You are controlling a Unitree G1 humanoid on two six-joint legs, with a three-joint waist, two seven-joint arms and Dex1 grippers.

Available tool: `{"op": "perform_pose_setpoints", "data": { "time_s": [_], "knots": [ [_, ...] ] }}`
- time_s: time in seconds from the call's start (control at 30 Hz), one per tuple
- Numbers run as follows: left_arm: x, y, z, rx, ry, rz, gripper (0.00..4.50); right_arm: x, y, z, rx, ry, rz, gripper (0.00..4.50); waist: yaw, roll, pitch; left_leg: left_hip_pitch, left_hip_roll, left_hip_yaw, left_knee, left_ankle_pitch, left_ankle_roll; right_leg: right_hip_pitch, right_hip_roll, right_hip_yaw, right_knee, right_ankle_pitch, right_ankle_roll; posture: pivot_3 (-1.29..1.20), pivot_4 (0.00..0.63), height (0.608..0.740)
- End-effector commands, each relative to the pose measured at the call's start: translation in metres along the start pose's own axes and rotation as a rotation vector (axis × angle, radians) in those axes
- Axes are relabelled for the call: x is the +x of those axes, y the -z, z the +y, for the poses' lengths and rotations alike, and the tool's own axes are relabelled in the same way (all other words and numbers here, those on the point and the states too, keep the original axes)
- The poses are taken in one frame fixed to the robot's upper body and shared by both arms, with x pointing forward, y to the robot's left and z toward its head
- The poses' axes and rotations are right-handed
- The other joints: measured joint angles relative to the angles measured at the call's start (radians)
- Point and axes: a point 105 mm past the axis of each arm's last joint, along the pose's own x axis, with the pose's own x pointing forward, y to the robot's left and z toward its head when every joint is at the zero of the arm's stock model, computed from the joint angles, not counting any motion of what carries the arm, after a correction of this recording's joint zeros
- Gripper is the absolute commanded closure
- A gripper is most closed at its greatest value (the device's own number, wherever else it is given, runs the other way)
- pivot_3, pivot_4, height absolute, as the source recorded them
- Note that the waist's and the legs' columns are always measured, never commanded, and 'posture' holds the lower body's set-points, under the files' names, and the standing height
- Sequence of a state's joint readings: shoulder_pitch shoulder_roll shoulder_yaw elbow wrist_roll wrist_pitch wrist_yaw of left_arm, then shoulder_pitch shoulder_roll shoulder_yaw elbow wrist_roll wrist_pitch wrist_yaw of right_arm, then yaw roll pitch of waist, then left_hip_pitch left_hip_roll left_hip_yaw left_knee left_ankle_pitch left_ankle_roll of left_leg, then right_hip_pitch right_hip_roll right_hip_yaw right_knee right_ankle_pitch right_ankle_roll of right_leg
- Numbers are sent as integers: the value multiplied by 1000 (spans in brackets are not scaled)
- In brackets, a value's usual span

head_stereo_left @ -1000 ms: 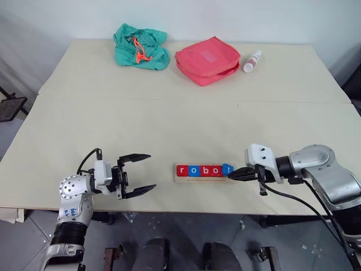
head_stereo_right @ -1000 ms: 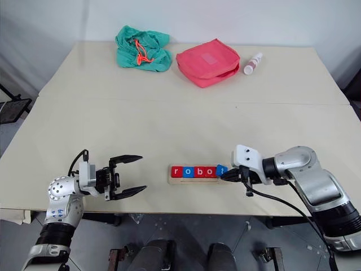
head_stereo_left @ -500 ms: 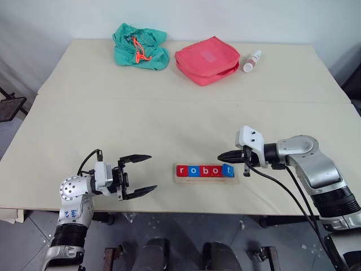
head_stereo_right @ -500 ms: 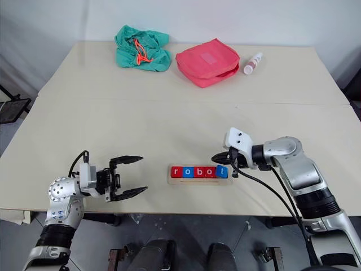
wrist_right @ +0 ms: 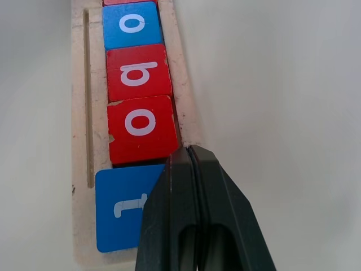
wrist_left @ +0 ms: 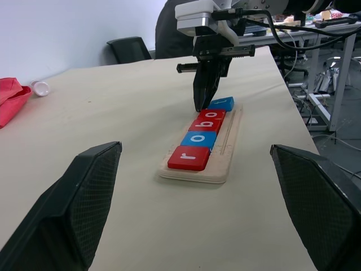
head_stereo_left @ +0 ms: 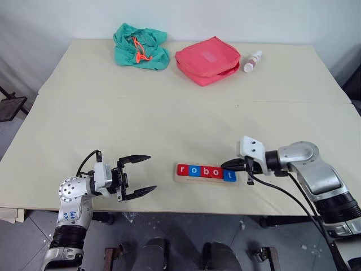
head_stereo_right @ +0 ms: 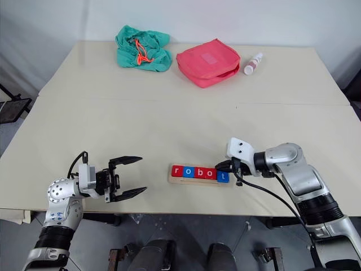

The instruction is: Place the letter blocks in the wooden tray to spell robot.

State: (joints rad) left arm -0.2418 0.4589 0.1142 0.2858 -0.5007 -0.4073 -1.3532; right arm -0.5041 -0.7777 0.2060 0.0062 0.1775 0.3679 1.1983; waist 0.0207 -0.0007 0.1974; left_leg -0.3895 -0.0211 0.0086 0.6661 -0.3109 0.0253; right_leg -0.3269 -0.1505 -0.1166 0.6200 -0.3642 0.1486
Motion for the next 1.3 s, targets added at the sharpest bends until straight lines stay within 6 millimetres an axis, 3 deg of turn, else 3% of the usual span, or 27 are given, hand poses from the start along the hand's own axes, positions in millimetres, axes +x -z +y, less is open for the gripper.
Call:
{"op": "perform_pose_setpoints", "data": {
  "time_s": [0.03, 0.23, 0.4, 0.6, 0.93, 1.3],
  "knots": [
    [0, -4, 4, 29, 1, -1, 0, -13, -18, -9, -6, 65, -73, 4469, 1, 0, 0, 0, 0, 0, 0, 0, 0, 0, 0, 0, 0, 0, 0, 0, 150, 740],
    [0, -4, 6, 31, 3, 0, 0, -28, -25, -12, 20, 126, -122, 4469, 1, 0, 0, 0, 0, 0, 0, 0, 0, 0, 0, 0, 0, 0, 0, 0, 150, 740],
    [1, -3, 6, 24, 6, -2, 0, -34, -16, 30, 72, -45, -62, 4469, 5, 0, 0, -1, 0, -2, -1, 0, 0, 0, 0, -1, 0, 0, 0, 0, 150, 740],
    [3, -2, 5, 20, 10, -7, 0, -32, -3, 37, 86, -74, -6, 4469, -1, 0, 0, 0, 1, 2, 0, 0, 0, 0, 0, 0, -1, 0, 0, 0, 150, 740],
    [0, -3, 1, 14, 8, 0, 0, -21, 13, 33, 70, -111, 41, 4469, 2, 0, 0, 0, 0, 1, 0, 0, 0, 0, 0, 0, -1, 0, 0, 0, 150, 740],
    [-1, -4, 0, 16, -3, 2, 0, -16, 9, 22, 53, -83, 19, 4469, 1, 0, 0, 0, 0, 1, 0, 0, 0, 1, 0, 0, -1, 0, 0, 0, 150, 740]
  ]
}}
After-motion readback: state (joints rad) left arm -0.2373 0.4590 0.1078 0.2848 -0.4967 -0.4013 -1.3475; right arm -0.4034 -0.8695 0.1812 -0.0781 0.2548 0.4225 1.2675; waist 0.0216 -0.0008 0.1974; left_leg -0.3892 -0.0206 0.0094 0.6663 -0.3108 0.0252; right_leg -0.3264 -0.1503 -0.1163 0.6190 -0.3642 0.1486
